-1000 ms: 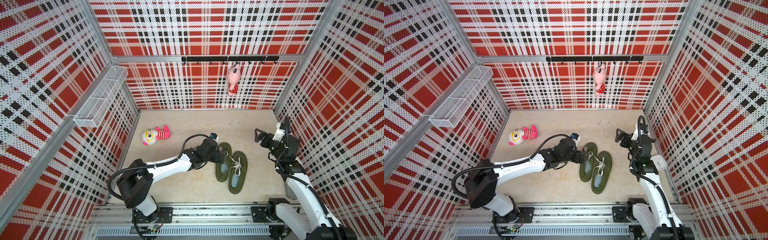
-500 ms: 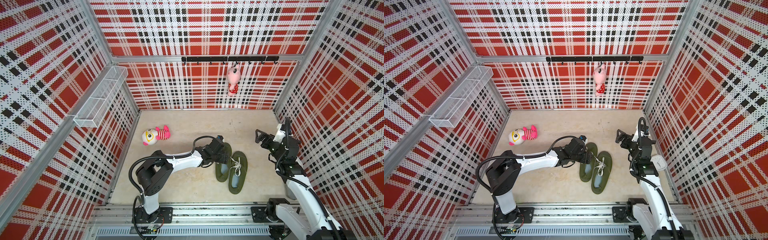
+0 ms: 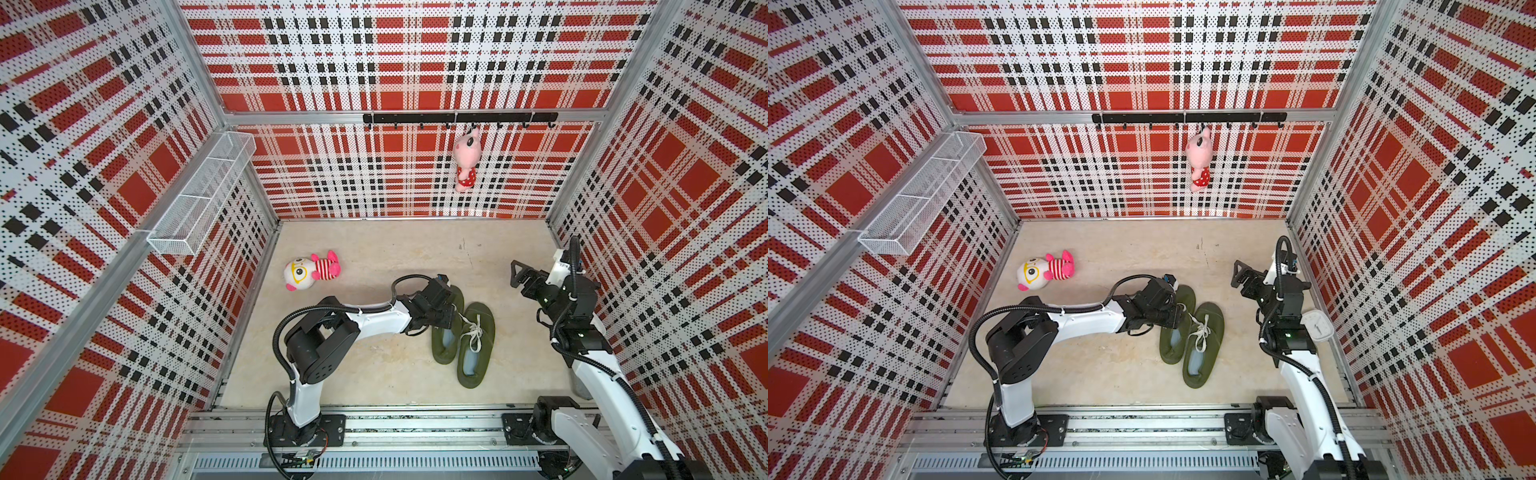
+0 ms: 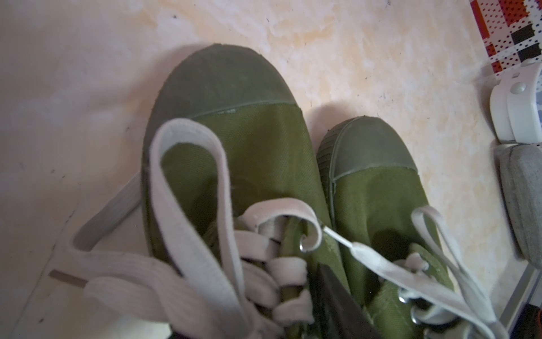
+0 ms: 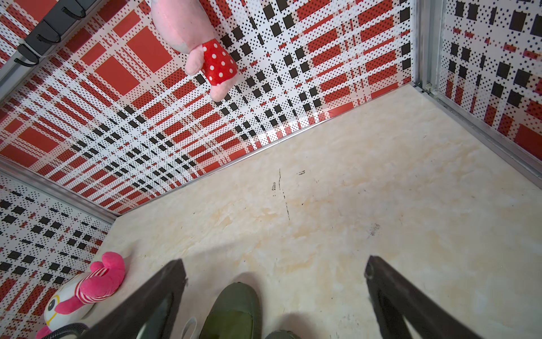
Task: Remove the insole from the shoe
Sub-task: Pick up the shoe at the center of the board.
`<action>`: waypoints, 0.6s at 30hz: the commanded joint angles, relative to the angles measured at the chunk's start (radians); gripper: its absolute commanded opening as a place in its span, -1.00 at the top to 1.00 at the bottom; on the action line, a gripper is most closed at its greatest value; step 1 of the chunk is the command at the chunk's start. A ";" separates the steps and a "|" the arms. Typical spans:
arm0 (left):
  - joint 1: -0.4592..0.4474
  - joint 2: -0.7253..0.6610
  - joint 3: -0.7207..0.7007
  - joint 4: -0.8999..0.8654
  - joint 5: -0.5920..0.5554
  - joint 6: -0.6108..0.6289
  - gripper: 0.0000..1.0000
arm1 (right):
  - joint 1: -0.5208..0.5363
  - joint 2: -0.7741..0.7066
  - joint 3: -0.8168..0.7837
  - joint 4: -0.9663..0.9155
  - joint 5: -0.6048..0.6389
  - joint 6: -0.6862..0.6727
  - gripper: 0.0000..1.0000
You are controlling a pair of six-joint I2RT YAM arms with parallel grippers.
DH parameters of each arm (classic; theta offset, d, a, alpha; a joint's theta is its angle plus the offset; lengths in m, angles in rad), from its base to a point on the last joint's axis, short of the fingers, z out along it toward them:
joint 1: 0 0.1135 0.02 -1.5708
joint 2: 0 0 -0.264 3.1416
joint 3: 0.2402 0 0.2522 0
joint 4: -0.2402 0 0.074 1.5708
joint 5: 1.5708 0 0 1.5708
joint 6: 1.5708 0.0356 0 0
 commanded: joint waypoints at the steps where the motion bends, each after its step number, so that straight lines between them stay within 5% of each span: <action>1: 0.006 0.012 0.005 0.051 0.014 -0.001 0.19 | 0.008 -0.018 -0.020 0.014 0.011 0.002 -1.00; 10: 0.044 -0.087 -0.100 0.168 0.026 -0.035 0.94 | 0.008 -0.030 -0.025 0.009 0.014 0.002 -1.00; 18: 0.139 -0.268 -0.277 0.351 0.096 -0.067 1.00 | 0.008 -0.035 -0.021 0.010 0.010 0.006 -1.00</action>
